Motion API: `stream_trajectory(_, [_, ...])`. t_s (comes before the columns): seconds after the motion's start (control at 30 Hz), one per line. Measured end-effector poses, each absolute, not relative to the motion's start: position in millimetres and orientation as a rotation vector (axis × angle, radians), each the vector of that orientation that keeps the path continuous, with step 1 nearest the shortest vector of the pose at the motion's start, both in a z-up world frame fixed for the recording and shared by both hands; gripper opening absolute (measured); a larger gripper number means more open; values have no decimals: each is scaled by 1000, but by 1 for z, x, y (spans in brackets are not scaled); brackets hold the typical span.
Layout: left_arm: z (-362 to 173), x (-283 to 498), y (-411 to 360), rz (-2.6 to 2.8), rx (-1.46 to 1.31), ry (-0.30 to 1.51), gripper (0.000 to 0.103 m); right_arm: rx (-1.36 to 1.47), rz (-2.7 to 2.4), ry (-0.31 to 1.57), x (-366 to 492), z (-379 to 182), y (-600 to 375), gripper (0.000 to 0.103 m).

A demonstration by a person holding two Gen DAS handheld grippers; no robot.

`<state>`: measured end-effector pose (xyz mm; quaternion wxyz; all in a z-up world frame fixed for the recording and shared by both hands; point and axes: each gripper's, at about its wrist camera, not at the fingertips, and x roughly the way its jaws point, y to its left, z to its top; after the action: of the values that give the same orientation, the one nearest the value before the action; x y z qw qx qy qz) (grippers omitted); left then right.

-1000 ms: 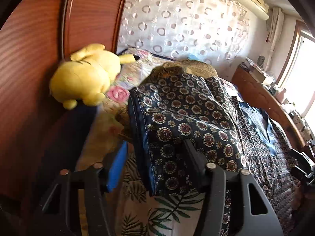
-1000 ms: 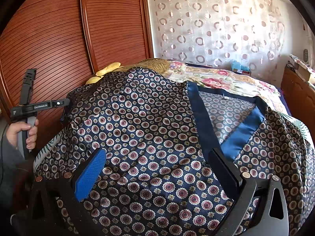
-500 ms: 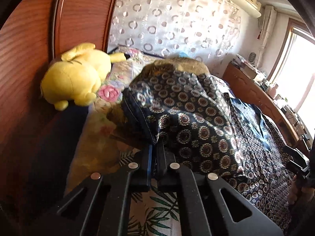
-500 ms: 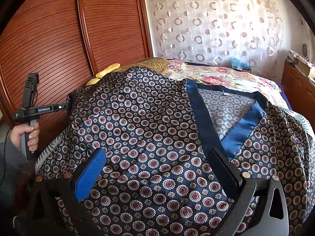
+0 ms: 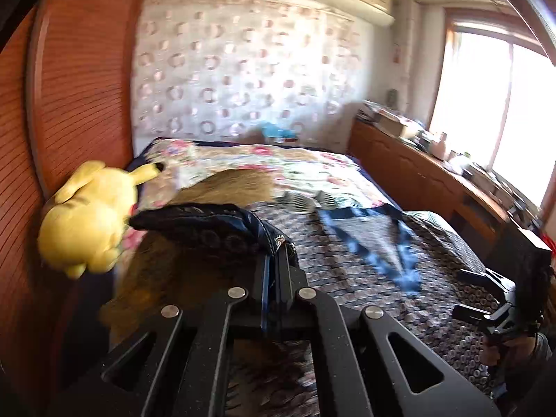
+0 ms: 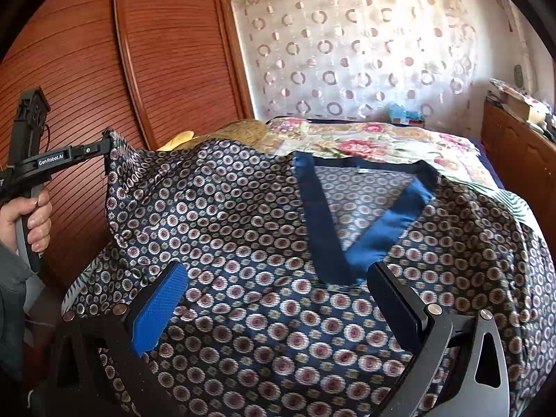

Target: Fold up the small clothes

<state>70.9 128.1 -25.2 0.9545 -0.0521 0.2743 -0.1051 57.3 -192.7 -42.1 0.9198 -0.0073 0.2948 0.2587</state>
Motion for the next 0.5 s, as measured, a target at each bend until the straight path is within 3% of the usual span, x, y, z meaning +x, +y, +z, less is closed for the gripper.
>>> stream_trajectory(0.33, [-42, 82, 69, -288, -17, 650, 3, 22, 497, 603, 52, -46, -216, 103])
stream_trajectory(0.43, [-43, 82, 70, -276, -13, 665, 12, 20, 496, 604, 52, -47, -216, 103])
stream_trajectory(0.5, [-41, 81, 73, -260, -8, 663, 25, 17, 493, 607, 53, -49, -215, 103])
